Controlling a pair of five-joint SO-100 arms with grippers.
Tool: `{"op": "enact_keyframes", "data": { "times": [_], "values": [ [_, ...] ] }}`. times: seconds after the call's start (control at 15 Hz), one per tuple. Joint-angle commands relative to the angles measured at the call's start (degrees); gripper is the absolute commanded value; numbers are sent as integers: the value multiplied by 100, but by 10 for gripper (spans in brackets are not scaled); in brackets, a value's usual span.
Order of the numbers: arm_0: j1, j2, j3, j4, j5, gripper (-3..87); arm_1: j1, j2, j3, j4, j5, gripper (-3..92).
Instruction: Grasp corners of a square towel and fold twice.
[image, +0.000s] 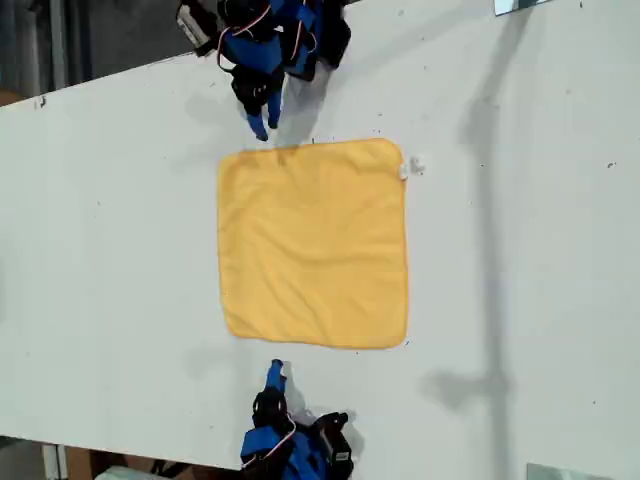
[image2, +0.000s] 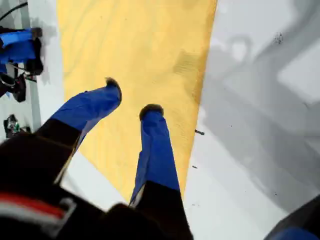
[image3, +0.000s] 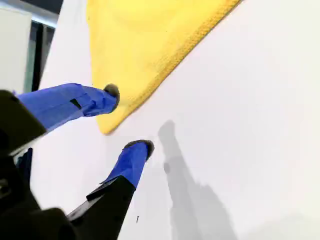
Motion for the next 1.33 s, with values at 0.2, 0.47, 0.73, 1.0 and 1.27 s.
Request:
{"op": "enact_keyframes", "data": {
  "times": [0.2,0.47,0.73,1.0,1.27],
  "values": [
    [-114,53,-158,-334,-940,81,-475,9,132,-229,-1169,110],
    [-914,53,-360,44,-686,131,-132,-53,492,-809,-1811,173],
    [-88,53,-141,-914,-26,162,-1230,-6346,-3173,-1310,-3410,376],
    [-62,53,-158,-624,-264,155,-3234,-8007,-3841,-1063,-2355,414],
    [-70,53,-158,-615,-299,153,-4843,-7453,-3595,-747,-844,411]
  ]
}}
